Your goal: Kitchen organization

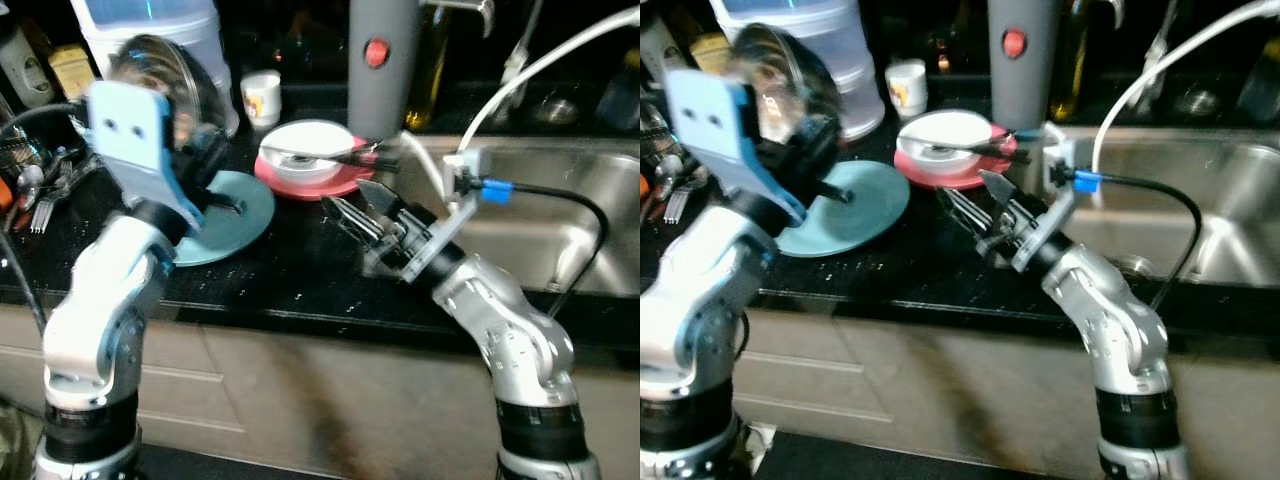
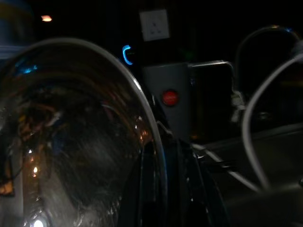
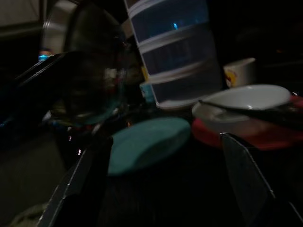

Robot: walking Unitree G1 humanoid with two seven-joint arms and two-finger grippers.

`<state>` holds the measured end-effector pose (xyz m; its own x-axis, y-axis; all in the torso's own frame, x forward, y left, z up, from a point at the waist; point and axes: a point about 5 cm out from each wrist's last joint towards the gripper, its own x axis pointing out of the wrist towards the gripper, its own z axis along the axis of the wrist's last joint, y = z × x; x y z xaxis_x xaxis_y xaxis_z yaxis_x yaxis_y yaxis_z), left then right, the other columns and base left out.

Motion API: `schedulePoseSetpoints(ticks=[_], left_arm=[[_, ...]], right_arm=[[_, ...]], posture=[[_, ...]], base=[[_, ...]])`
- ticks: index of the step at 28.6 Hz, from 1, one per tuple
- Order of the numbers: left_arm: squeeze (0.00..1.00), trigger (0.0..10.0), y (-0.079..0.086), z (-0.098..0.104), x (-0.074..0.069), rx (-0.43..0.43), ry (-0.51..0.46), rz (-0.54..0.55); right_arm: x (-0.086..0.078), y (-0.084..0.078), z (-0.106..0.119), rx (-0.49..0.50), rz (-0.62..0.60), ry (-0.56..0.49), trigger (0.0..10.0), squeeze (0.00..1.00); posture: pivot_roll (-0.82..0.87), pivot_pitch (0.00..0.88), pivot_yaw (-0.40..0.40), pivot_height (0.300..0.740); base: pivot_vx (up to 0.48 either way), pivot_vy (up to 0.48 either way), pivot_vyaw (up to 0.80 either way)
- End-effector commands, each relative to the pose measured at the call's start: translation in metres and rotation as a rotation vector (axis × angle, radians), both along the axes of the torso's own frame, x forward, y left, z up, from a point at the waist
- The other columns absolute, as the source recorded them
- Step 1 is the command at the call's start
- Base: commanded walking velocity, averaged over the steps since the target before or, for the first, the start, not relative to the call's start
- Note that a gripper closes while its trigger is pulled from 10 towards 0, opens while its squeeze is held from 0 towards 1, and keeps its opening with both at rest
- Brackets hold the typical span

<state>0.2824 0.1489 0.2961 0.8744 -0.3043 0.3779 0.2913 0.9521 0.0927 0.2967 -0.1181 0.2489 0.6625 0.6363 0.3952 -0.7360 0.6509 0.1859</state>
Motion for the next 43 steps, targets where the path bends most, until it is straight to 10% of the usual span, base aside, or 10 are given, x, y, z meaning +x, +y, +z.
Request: schedulePoseSetpoints(ticks=[1, 18, 26, 34, 43], left_arm=[[0.00, 10.0, -0.001, 0.000, 0.000, -0.004, 0.002, -0.004], [0.00, 10.0, -0.009, 0.005, 0.001, 0.024, -0.023, -0.119], [0.00, 10.0, -0.027, 0.008, 0.001, 0.201, -0.063, -0.406], [0.00, 10.0, -0.035, 0.013, 0.017, 0.248, -0.069, -0.514], [0.00, 10.0, -0.015, 0.012, 0.057, 0.308, -0.019, -0.405]], right_arm=[[0.000, -0.001, 0.000, -0.001, -0.012, -0.004, 10.0, 0.00], [0.006, -0.010, 0.000, -0.003, -0.095, 0.007, 10.0, 0.00], [0.015, -0.017, -0.001, -0.014, -0.210, 0.035, 10.0, 0.00], [0.013, -0.024, -0.004, -0.012, -0.277, 0.078, 10.0, 0.00], [0.003, -0.032, -0.013, -0.054, -0.338, 0.109, 10.0, 0.00]], posture=[[0.07, 0.000, 0.057, 0.740], [0.06, 0.000, 0.060, 0.740], [0.04, 0.000, 0.068, 0.740], [0.00, 0.000, 0.102, 0.740], [-0.03, 0.019, 0.119, 0.740]], base=[[0.000, 0.000, 0.00], [0.000, 0.000, 0.00], [0.000, 0.000, 0.00], [0.000, 0.000, -0.60], [0.000, 0.000, 0.00]])
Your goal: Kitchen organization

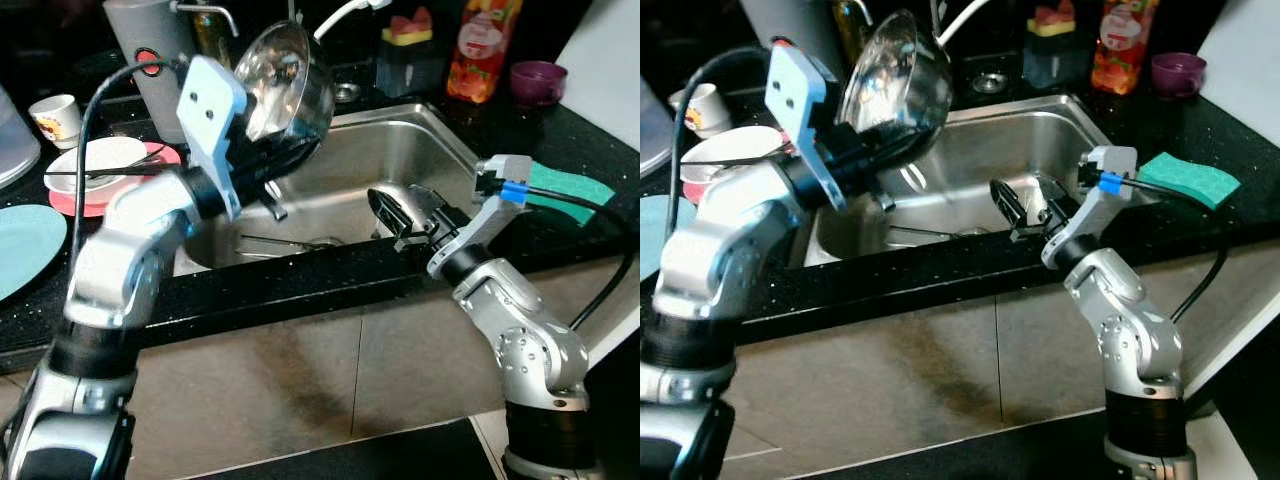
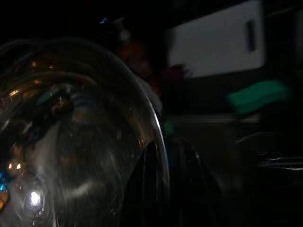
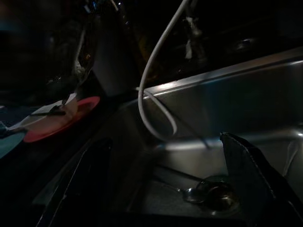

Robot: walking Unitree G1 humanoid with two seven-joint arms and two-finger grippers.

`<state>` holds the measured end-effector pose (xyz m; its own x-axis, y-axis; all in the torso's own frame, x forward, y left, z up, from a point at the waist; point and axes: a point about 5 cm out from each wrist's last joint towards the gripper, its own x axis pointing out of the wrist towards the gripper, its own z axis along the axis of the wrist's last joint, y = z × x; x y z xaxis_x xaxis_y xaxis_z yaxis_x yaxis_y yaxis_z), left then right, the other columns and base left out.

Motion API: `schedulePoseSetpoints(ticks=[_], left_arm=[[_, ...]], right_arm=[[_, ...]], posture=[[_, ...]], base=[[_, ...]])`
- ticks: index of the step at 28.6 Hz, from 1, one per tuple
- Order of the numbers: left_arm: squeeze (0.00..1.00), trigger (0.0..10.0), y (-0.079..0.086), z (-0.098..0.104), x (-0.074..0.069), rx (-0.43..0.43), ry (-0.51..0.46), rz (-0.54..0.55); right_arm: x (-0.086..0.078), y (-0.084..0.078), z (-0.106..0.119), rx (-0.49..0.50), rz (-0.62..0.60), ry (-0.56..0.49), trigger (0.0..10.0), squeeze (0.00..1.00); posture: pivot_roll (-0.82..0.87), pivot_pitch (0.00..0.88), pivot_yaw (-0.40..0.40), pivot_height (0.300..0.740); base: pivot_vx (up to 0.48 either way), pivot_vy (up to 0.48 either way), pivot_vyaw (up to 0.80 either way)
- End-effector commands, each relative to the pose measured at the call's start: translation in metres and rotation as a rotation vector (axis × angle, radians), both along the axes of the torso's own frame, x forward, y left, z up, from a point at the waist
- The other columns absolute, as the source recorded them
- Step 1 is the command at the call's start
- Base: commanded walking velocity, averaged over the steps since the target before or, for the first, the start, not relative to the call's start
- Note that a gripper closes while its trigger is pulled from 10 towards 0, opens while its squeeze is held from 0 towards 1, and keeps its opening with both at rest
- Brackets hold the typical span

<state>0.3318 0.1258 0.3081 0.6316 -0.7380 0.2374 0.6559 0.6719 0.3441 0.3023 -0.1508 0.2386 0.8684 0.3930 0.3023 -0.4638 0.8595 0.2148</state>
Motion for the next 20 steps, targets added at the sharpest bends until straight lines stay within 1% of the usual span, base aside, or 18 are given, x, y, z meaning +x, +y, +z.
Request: schedulePoseSetpoints(ticks=[1, 2, 3, 4, 5, 6, 8, 10, 13, 14, 15, 16, 17, 19, 20], left_arm=[[0.00, 10.0, 0.009, 0.000, 0.007, 0.016, -0.009, 0.038], [0.00, 10.0, 0.011, -0.006, 0.016, 0.026, 0.025, 0.049], [0.00, 10.0, 0.012, -0.012, 0.021, 0.030, 0.056, 0.052], [0.00, 10.0, 0.012, -0.012, 0.021, 0.030, 0.056, 0.052], [0.00, 10.0, 0.012, -0.019, 0.026, 0.026, 0.096, 0.047], [0.00, 10.0, 0.012, -0.019, 0.026, 0.026, 0.096, 0.047], [0.00, 10.0, 0.010, -0.036, 0.035, 0.011, 0.194, 0.005], [0.00, 10.0, 0.007, -0.049, 0.041, 0.019, 0.261, -0.037], [0.00, 10.0, 0.005, -0.053, 0.042, 0.037, 0.277, -0.057], [0.00, 10.0, 0.002, -0.059, 0.043, 0.099, 0.292, -0.121], [0.00, 10.0, 0.002, -0.059, 0.043, 0.099, 0.292, -0.121], [0.00, 10.0, 0.002, -0.061, 0.044, 0.142, 0.299, -0.143], [0.00, 10.0, 0.002, -0.061, 0.044, 0.142, 0.299, -0.143], [0.00, 10.0, 0.008, -0.068, 0.049, 0.257, 0.321, -0.129], [0.00, 10.0, 0.008, -0.068, 0.049, 0.257, 0.321, -0.129]], right_arm=[[-0.003, 0.001, -0.002, -0.014, -0.006, 0.017, 10.0, 0.00], [-0.005, -0.002, -0.003, -0.021, -0.024, 0.025, 10.0, 0.00], [-0.006, -0.003, -0.003, -0.025, -0.038, 0.030, 10.0, 0.00], [-0.006, -0.003, -0.003, -0.025, -0.038, 0.030, 10.0, 0.00], [-0.008, -0.005, -0.003, -0.028, -0.048, 0.033, 10.0, 0.00], [-0.008, -0.005, -0.003, -0.028, -0.048, 0.033, 10.0, 0.00], [-0.012, -0.010, -0.001, -0.036, -0.067, 0.035, 10.0, 0.00], [-0.016, -0.013, 0.001, -0.040, -0.080, 0.036, 10.0, 0.00], [-0.017, -0.015, 0.002, -0.042, -0.085, 0.036, 10.0, 0.00], [-0.020, -0.016, 0.004, -0.045, -0.092, 0.036, 10.0, 0.00], [-0.020, -0.016, 0.004, -0.045, -0.092, 0.036, 10.0, 0.00], [-0.021, -0.016, 0.004, -0.046, -0.093, 0.035, 10.0, 0.00], [-0.021, -0.016, 0.004, -0.046, -0.093, 0.035, 10.0, 0.00], [-0.024, -0.016, 0.006, -0.048, -0.089, 0.036, 10.0, 0.00], [-0.024, -0.016, 0.006, -0.048, -0.089, 0.036, 10.0, 0.00]], posture=[[-0.03, 0.019, 0.119, 0.740], [-0.04, 0.034, 0.120, 0.740], [-0.05, 0.043, 0.121, 0.740], [-0.05, 0.043, 0.121, 0.740], [-0.06, 0.056, 0.122, 0.740], [-0.06, 0.056, 0.122, 0.740], [-0.08, 0.074, 0.123, 0.740], [-0.08, 0.082, 0.125, 0.740], [-0.09, 0.087, 0.126, 0.740], [-0.11, 0.100, 0.128, 0.740], [-0.11, 0.100, 0.128, 0.740], [-0.11, 0.104, 0.128, 0.740], [-0.11, 0.104, 0.128, 0.740], [-0.11, 0.113, 0.124, 0.740], [-0.11, 0.113, 0.124, 0.740]], base=[[0.000, 0.000, 0.00], [0.000, 0.000, 0.00], [0.000, 0.000, 0.00], [0.000, 0.000, 0.00], [0.000, 0.000, 0.00], [0.000, 0.000, 0.00], [0.000, 0.000, 0.00], [0.000, 0.000, 0.00], [0.000, 0.000, 0.00], [0.000, 0.000, 0.00], [0.000, 0.000, 0.00], [0.000, 0.000, 0.00], [0.000, 0.000, 0.00], [0.000, 0.000, 0.00], [0.000, 0.000, 0.00]])
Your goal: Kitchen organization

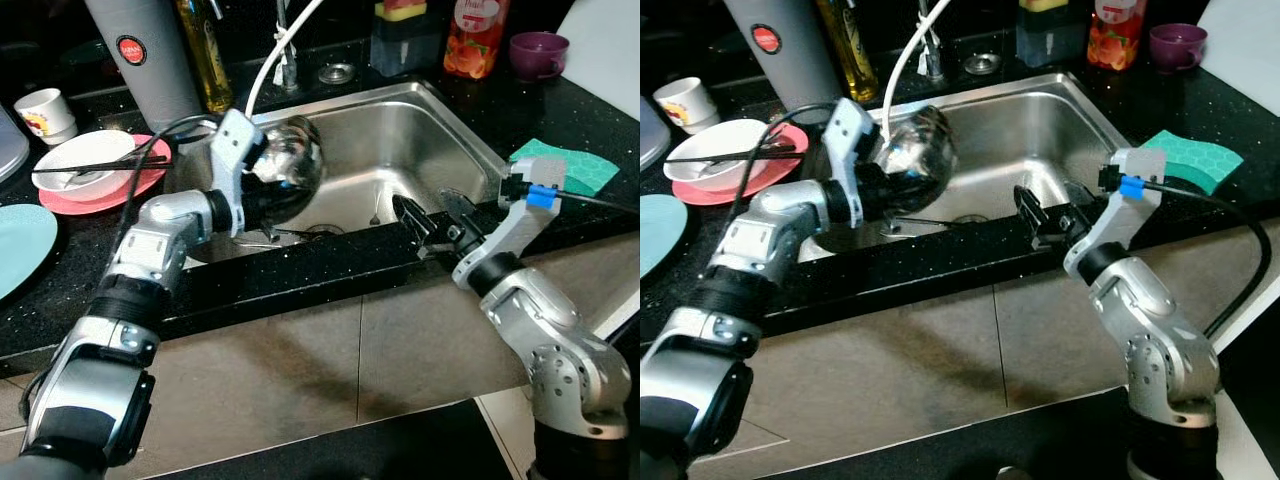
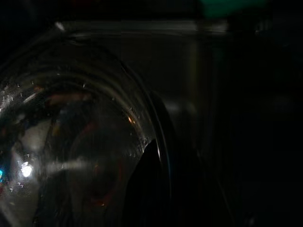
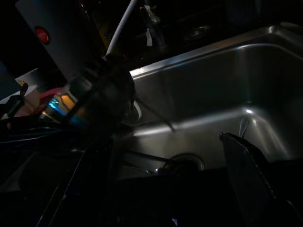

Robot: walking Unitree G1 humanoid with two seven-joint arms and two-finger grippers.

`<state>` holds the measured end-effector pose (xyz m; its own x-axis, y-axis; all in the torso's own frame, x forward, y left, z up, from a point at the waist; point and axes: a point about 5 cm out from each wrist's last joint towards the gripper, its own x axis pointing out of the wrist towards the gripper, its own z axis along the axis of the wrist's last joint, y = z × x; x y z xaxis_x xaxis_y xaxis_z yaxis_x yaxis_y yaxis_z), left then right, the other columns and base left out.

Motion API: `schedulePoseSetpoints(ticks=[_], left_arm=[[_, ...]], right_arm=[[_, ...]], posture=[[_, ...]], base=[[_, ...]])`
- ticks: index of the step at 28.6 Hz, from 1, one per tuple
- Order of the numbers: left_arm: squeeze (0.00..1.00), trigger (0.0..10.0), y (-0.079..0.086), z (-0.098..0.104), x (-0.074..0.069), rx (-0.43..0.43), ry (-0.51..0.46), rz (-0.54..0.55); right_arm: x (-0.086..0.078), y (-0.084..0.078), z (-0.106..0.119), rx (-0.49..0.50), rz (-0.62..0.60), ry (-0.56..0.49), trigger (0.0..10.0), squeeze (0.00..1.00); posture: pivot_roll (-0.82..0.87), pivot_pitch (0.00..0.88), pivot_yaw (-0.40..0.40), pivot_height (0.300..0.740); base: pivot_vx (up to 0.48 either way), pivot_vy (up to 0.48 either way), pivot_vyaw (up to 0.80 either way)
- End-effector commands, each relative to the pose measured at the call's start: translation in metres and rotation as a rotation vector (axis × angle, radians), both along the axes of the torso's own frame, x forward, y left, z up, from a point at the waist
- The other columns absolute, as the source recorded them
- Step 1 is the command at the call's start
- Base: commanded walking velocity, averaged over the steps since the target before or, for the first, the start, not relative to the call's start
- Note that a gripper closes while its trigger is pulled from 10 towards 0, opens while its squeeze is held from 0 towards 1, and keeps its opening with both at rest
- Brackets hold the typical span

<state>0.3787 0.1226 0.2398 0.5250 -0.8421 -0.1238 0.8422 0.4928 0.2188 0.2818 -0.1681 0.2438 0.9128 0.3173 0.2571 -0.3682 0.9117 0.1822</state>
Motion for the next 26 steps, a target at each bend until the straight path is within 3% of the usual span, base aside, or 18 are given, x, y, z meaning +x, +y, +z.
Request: schedulePoseSetpoints(ticks=[1, 3, 8, 23, 24, 26], left_arm=[[0.00, 10.0, 0.015, -0.003, 0.004, 0.102, -0.006, 0.023], [0.00, 10.0, 0.023, -0.010, 0.008, 0.204, -0.007, 0.048], [0.00, 10.0, 0.026, -0.020, 0.012, 0.256, 0.010, 0.076], [0.00, 10.0, 0.017, -0.041, 0.008, 0.183, 0.077, -0.013], [1.00, 10.0, 0.017, -0.041, 0.008, 0.179, 0.079, -0.022], [1.00, 10.0, 0.016, -0.040, 0.008, 0.179, 0.077, -0.026]], right_arm=[[-0.004, 0.002, 0.001, 0.002, 0.016, 0.006, 10.0, 0.00], [-0.006, 0.002, 0.003, 0.002, 0.021, 0.006, 10.0, 0.00], [-0.008, 0.002, 0.005, 0.003, 0.024, 0.010, 10.0, 0.00], [-0.009, 0.003, 0.008, -0.001, 0.026, 0.021, 10.0, 0.00], [-0.009, 0.003, 0.008, 0.002, 0.025, 0.022, 10.0, 0.00], [-0.009, 0.003, 0.008, 0.003, 0.024, 0.022, 10.0, 0.00]], posture=[[-0.11, 0.114, 0.124, 0.740], [-0.12, 0.117, 0.125, 0.740], [-0.12, 0.119, 0.122, 0.740], [-0.12, 0.119, 0.120, 0.740], [-0.12, 0.116, 0.122, 0.740], [-0.12, 0.116, 0.122, 0.740]], base=[[0.000, 0.000, 0.00], [0.000, 0.000, 0.00], [0.000, 0.000, 0.00], [0.000, 0.000, 0.00], [0.000, 0.000, 0.00], [0.000, 0.000, 0.00]])
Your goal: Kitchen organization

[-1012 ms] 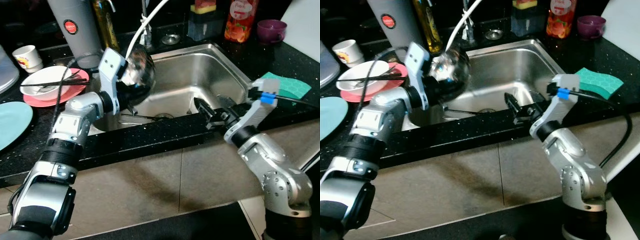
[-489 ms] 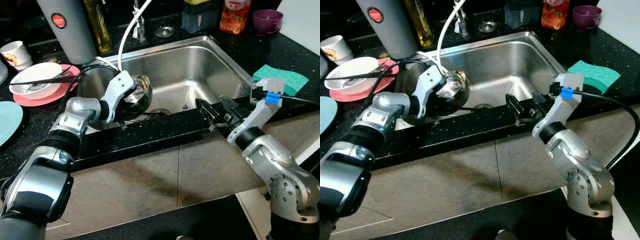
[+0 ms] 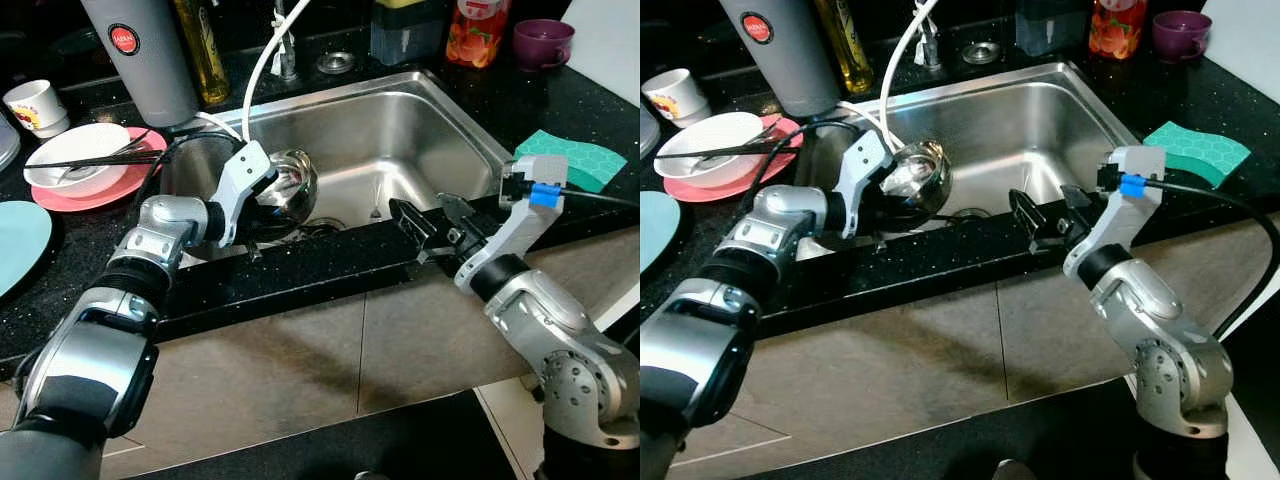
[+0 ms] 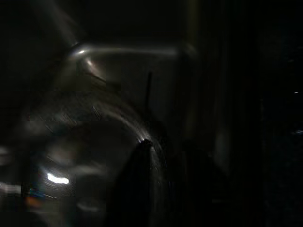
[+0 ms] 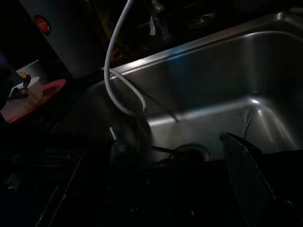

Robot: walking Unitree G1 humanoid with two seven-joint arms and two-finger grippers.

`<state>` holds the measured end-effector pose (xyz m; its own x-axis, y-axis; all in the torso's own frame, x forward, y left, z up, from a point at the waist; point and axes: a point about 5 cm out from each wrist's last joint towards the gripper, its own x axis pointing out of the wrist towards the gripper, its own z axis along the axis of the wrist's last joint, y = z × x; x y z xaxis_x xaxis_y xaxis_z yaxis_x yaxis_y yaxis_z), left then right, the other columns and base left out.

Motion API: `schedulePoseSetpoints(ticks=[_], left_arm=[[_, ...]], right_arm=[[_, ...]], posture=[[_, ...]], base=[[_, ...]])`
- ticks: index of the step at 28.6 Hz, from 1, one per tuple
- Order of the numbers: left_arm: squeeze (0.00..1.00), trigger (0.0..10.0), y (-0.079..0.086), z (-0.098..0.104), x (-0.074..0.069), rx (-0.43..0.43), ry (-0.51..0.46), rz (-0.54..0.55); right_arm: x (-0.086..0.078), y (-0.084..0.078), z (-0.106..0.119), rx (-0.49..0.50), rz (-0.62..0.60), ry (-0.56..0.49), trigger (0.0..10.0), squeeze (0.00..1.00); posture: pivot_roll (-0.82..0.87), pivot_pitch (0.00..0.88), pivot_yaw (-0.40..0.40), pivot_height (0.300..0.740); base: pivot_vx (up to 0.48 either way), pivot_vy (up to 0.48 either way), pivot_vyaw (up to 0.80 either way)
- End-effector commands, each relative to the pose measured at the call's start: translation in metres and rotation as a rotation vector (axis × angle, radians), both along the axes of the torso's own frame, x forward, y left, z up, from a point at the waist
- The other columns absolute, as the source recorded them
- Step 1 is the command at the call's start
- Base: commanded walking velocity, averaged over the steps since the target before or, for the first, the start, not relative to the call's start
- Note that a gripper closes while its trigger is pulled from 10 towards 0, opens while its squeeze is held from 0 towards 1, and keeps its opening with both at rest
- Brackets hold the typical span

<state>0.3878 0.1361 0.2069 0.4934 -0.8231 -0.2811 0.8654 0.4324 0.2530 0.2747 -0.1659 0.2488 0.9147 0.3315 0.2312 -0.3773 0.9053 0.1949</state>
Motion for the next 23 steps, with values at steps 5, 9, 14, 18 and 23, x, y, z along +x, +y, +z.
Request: schedulePoseSetpoints(ticks=[5, 9, 14, 18, 23], left_arm=[[1.00, 10.0, 0.005, 0.004, 0.002, 0.006, -0.021, 0.005], [1.00, 10.0, 0.007, 0.014, 0.003, -0.018, -0.062, 0.018], [1.00, 10.0, 0.013, 0.068, -0.001, -0.191, -0.278, 0.052], [0.00, 10.0, 0.015, 0.094, -0.014, -0.290, -0.398, 0.076], [0.00, 10.0, 0.019, 0.109, -0.028, -0.349, -0.488, 0.123]], right_arm=[[-0.001, 0.001, 0.002, 0.004, 0.008, -0.005, 10.0, 0.00], [-0.001, 0.002, 0.002, 0.007, 0.011, -0.007, 10.0, 0.00], [0.000, 0.010, 0.007, 0.038, 0.084, -0.044, 10.0, 0.00], [0.000, 0.020, 0.009, 0.066, 0.156, -0.065, 10.0, 0.00], [-0.001, 0.029, 0.011, 0.073, 0.221, -0.090, 10.0, 0.00]], posture=[[-0.12, 0.100, 0.121, 0.740], [-0.12, 0.090, 0.120, 0.740], [-0.10, 0.057, 0.107, 0.740], [-0.08, 0.035, 0.096, 0.740], [-0.06, 0.018, 0.087, 0.740]], base=[[0.000, 0.000, 0.00], [0.000, 0.000, 0.00], [0.000, 0.000, 0.00], [0.000, 0.000, 0.00], [0.000, 0.000, 0.00]])
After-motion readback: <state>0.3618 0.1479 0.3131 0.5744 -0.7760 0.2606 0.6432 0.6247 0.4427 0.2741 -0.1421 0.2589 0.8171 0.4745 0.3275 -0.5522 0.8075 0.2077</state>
